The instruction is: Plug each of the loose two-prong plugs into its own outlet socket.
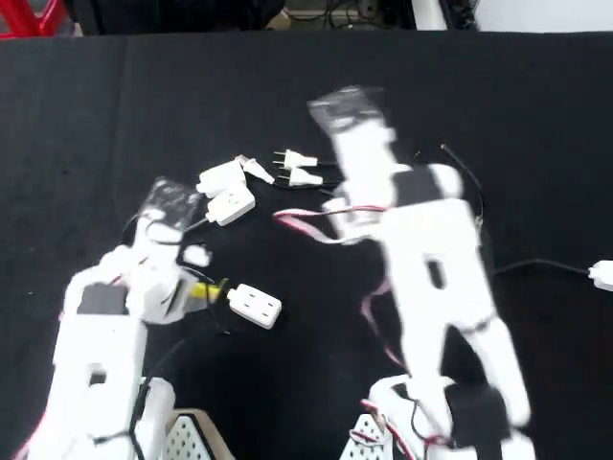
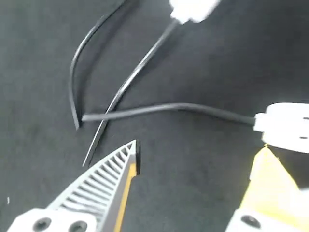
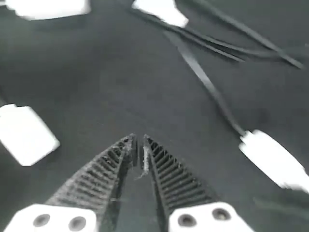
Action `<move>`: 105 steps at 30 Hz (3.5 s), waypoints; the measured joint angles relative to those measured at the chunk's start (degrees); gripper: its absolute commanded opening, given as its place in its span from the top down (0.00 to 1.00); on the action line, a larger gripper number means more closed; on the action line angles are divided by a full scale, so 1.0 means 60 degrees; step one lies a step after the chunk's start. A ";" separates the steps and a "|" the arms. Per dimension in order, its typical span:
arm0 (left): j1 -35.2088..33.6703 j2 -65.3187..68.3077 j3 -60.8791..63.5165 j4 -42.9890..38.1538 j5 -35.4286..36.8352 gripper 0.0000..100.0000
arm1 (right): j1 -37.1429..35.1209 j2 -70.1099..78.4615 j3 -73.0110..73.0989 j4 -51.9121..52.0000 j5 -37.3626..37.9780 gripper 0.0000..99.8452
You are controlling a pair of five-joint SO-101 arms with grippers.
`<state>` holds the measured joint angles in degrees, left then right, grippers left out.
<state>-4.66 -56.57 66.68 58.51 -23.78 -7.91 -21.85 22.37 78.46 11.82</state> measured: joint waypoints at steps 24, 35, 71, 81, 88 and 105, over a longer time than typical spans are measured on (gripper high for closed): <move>0.0073 0.8454 -0.3897 -0.0908 0.4923 0.69 | 0.4484 -0.4542 0.3604 0.0278 0.0645 0.99; 0.0015 0.8454 -0.3897 0.1978 0.4586 0.69 | 0.4527 -0.4571 0.3751 0.0161 0.0645 0.99; 0.3956 0.5744 -0.1919 -0.0952 -0.3824 0.69 | 0.4527 -0.4571 0.4381 -0.0733 0.0630 0.99; 0.3985 0.8484 -0.3634 -0.1187 -0.3560 0.75 | 0.4527 -0.4571 0.5216 -0.1641 0.0630 0.99; 0.4322 0.8762 -0.4059 -0.1172 -0.3560 0.75 | 0.4527 -0.4586 0.5802 -0.1802 0.0630 0.99; 0.5128 0.8894 -0.5670 -0.0821 -0.2198 0.74 | 0.4527 -0.4601 0.6330 -0.2725 0.0249 0.99</move>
<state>26.11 -3.21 32.66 53.58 -36.97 19.25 -49.45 60.35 62.11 13.32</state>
